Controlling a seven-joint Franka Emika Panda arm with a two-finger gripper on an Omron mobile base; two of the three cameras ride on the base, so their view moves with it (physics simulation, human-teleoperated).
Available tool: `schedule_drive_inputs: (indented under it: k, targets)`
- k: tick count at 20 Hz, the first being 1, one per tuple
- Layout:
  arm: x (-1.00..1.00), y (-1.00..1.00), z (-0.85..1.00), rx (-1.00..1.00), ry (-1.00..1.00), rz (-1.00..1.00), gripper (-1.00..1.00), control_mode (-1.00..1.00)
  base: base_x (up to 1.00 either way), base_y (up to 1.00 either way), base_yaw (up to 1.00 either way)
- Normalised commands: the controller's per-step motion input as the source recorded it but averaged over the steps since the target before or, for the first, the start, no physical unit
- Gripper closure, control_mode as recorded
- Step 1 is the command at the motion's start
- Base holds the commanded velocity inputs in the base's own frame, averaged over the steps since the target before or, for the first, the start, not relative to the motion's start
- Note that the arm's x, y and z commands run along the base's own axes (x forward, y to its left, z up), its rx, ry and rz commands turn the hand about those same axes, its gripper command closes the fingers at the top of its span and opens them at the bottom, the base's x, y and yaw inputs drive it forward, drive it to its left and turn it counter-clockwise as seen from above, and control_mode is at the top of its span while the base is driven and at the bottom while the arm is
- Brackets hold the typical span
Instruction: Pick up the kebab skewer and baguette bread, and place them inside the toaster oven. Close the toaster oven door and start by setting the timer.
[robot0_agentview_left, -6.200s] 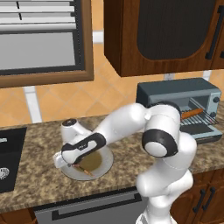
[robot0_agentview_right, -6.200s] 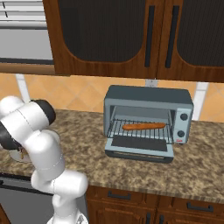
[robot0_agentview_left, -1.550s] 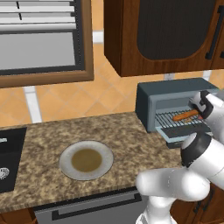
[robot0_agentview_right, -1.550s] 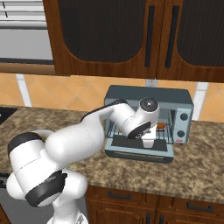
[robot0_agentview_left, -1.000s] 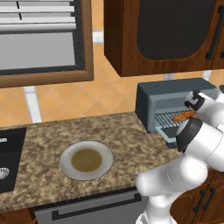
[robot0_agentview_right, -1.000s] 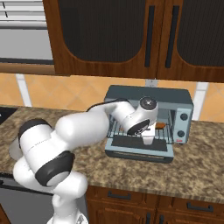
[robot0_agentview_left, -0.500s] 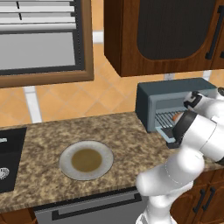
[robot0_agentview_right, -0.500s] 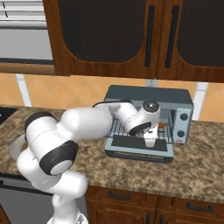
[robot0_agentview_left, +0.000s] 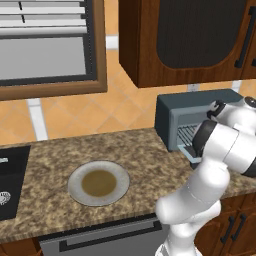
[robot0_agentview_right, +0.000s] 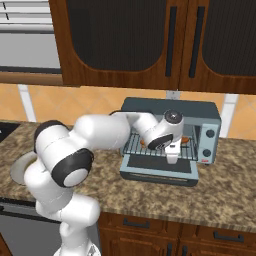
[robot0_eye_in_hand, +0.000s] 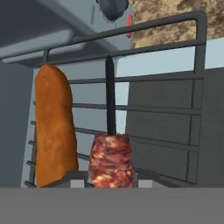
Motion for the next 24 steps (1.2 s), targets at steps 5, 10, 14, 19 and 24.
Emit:
schedule_drive_inputs:
  k: [5, 10, 14, 19, 24]
  targets:
    - [0.01, 0.0, 0.0, 0.0, 0.0, 0.0, -1.0, -1.0, 0.0, 0.0, 0.0]
    - [0.0, 0.0, 0.0, 0.0, 0.0, 0.0, -1.0, -1.0, 0.0, 0.0, 0.0]
    - [-0.11, -0.04, 0.02, 0.0, 0.0, 0.0, -1.0, -1.0, 0.0, 0.0, 0.0]
    - [-0.26, -0.27, 0.25, 0.0, -0.03, 0.01, -1.0, -1.0, 0.0, 0.0, 0.0]
    - [-0.29, -0.28, 0.36, 0.0, 0.0, 0.06, -1.0, -1.0, 0.0, 0.0, 0.0]
